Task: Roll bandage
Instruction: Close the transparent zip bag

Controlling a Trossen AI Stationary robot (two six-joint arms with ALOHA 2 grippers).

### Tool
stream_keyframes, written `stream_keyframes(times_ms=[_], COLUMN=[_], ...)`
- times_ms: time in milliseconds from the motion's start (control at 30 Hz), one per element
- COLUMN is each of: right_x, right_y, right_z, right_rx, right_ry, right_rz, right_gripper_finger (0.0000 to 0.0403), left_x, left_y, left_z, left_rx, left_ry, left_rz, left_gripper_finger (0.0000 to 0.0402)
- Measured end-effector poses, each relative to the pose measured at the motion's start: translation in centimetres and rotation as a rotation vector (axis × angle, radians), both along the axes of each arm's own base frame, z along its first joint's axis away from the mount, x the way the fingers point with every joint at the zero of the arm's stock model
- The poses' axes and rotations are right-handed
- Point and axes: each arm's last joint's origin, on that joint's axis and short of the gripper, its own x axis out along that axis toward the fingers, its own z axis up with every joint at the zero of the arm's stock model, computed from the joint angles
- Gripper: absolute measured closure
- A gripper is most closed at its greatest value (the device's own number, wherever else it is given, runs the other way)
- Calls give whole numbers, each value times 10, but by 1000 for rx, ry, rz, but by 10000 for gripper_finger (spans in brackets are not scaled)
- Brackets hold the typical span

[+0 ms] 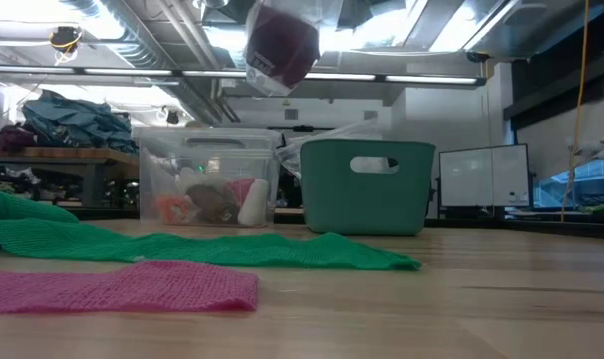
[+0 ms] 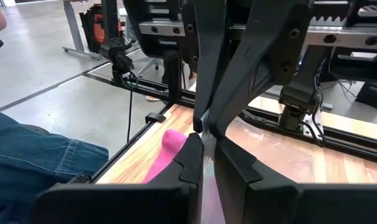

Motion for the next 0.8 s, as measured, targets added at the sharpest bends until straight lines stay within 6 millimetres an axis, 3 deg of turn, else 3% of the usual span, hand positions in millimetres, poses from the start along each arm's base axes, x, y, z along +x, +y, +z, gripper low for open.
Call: stream_keyframes(times_ms=[800], right_x=[-1], right_y=[0], right_z=[-2], right_rx=[35], right_ry=[48], right_rz=[1], right_gripper_finger=[370], left_x=[0], left_y=[2], left_z=[6], left_rx=[91], left_ry=[-48], left_rz=[46], left_gripper_finger=[401])
